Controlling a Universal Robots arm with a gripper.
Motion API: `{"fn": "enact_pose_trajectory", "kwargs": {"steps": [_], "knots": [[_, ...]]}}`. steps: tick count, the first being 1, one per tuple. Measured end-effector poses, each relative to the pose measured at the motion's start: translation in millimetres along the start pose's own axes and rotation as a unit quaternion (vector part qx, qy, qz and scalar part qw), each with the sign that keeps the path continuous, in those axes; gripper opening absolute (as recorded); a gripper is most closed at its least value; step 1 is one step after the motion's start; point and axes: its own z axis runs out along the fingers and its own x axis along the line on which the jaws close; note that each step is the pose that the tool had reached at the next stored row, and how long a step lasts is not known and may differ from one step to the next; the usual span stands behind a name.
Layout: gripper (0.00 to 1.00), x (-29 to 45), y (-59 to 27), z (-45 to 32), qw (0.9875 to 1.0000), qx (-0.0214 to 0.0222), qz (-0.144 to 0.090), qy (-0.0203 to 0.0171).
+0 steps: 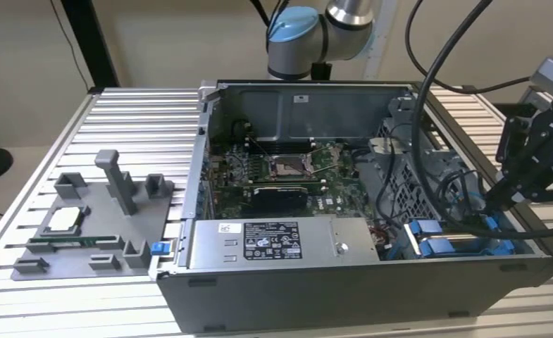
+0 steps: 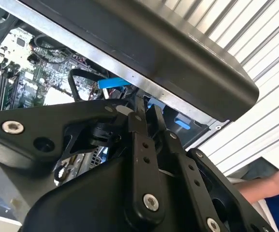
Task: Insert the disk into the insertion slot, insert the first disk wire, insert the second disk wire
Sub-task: 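Insert the second disk wire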
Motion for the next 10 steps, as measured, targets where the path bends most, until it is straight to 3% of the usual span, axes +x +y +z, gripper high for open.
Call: {"fn": "enact_pose_trajectory", "kwargs": {"steps": [6, 10], "knots": [[0.0, 0.2, 5.2, -10.0, 1.0, -0.0018, 0.001, -0.0042], [0.0, 1.4, 13.1, -16.4, 0.9999, -0.0025, 0.001, -0.0126]]}}
